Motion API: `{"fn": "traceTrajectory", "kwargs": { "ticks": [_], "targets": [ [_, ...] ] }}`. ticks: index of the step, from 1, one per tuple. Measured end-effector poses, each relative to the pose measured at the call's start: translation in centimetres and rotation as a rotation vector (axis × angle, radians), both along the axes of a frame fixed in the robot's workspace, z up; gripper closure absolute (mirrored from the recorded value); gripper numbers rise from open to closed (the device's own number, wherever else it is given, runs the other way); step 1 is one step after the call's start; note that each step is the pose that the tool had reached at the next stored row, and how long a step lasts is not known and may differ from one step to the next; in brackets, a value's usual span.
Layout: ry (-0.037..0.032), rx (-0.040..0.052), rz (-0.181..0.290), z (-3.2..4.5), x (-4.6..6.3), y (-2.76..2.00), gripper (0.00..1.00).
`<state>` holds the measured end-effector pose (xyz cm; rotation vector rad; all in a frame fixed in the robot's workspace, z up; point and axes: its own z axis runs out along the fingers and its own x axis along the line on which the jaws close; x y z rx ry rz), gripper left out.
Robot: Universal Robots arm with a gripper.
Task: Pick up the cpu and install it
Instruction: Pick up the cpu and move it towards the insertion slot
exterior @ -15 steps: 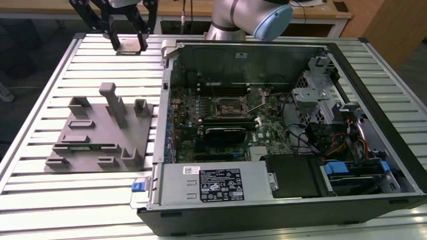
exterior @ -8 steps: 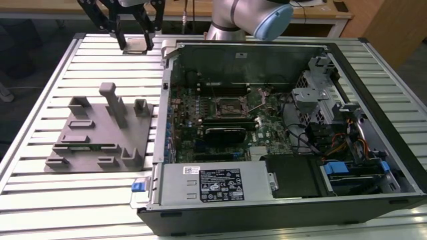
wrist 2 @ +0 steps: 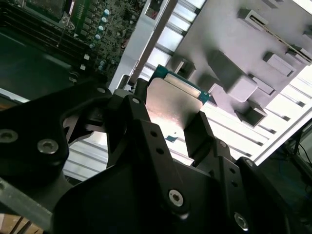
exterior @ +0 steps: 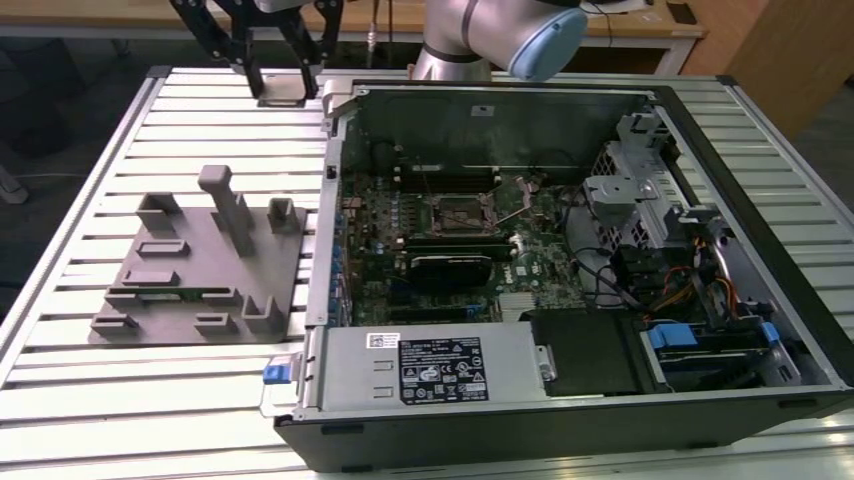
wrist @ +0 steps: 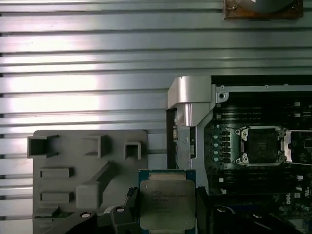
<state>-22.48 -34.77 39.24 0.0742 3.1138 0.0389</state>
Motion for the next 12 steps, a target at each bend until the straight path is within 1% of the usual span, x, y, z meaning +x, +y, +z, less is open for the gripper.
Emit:
{"fn": "traceTrajectory", "kwargs": {
  "ticks": [12],
  "targets": [
    [0.0000,0.0000,0.000,0.00,1.7,0.47,0.45]
  ]
}}
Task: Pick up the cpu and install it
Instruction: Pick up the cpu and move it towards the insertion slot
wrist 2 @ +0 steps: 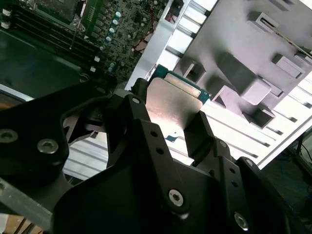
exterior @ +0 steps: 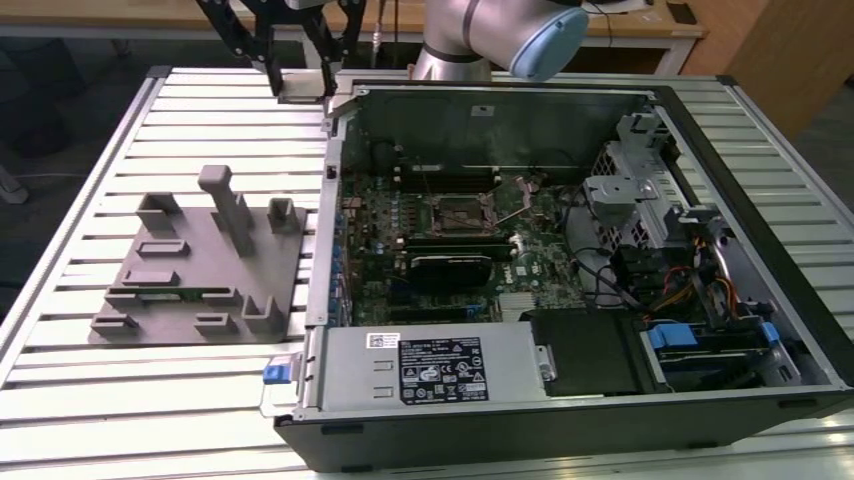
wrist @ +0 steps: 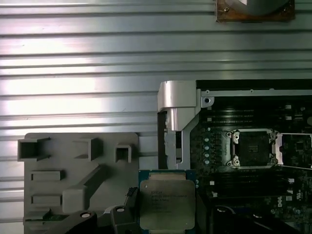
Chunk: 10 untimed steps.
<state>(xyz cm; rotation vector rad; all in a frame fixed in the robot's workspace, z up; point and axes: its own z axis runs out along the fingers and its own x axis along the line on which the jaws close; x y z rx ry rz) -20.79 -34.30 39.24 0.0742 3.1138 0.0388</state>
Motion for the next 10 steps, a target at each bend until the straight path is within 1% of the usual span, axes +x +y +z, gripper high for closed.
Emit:
{"fn": "traceTrajectory", "kwargs": {
  "ticks": [10],
  "targets": [
    [0.0000,0.0000,0.000,0.00,1.3,0.34,0.45]
  ]
}}
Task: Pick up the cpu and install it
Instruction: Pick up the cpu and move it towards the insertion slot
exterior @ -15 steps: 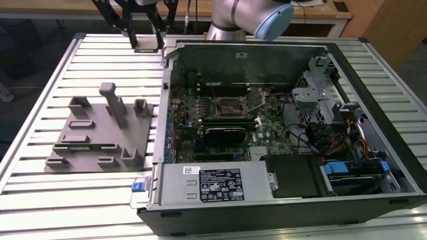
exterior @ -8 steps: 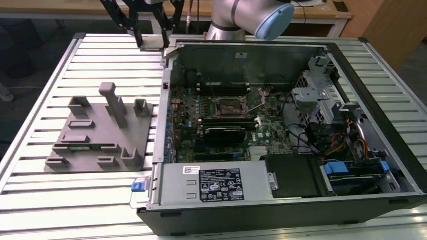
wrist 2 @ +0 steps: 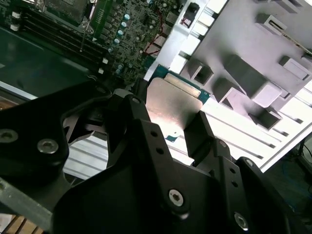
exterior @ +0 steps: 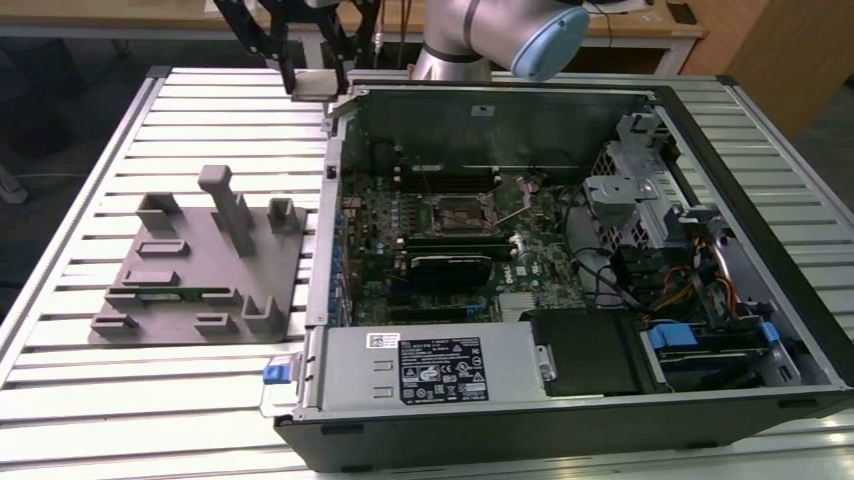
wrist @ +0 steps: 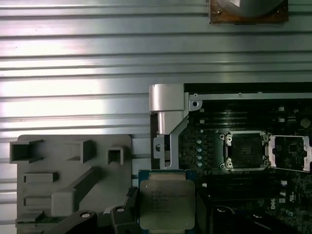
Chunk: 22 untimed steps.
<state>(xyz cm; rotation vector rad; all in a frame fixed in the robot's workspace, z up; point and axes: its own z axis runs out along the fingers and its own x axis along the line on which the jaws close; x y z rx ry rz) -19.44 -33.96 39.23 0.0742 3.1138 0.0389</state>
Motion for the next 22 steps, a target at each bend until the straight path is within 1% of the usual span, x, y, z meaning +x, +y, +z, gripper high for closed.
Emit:
{"fn": "traceTrajectory", "kwargs": {
  "ticks": [14,18,22],
  "targets": [
    [0.0000,0.0000,0.000,-0.01,1.7,0.56,0.45],
    [0.0001,0.0000,0.000,-0.19,2.5,0.57,0.45],
    [0.0012,0.0000,0.000,-0.55,3.7,0.57,0.45]
  ]
}}
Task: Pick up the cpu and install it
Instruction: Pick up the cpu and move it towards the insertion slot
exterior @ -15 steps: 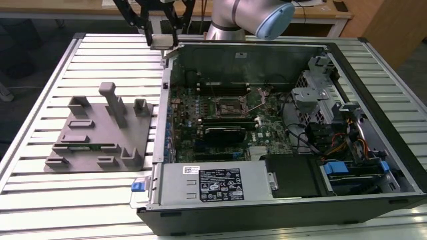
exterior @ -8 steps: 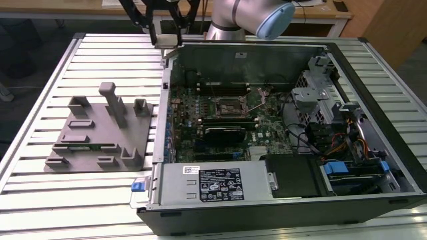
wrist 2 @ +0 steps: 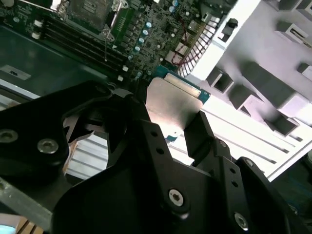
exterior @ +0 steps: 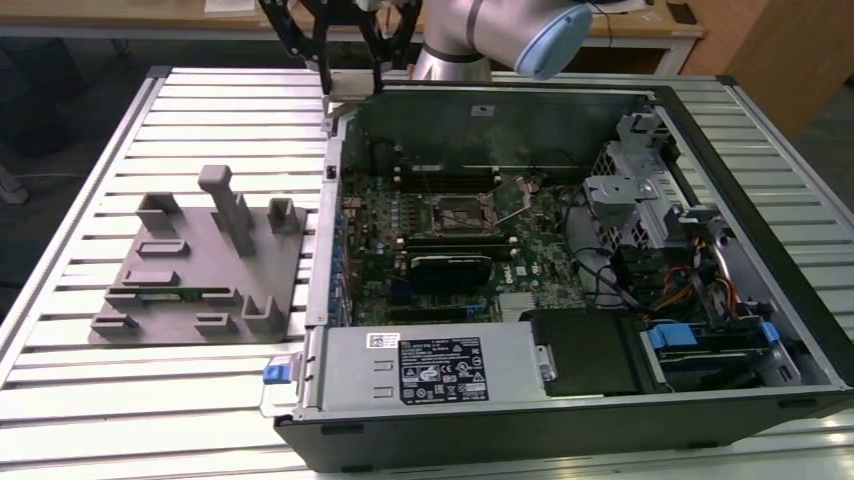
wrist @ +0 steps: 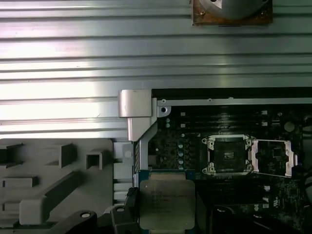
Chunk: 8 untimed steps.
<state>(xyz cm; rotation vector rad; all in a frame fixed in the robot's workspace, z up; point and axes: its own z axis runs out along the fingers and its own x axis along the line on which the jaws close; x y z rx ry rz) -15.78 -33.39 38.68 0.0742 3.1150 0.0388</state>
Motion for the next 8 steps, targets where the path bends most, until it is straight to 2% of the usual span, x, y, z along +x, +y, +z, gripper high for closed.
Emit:
{"fn": "traceTrajectory", "kwargs": {
  "ticks": [6,7,8],
  "targets": [
    [0.0005,-0.0001,0.000,-0.53,1.5,0.00,0.45],
    [0.0005,0.0000,0.000,-0.84,2.3,0.00,0.45],
    [0.0005,0.0000,0.000,-0.96,2.7,0.00,0.45]
  ]
}}
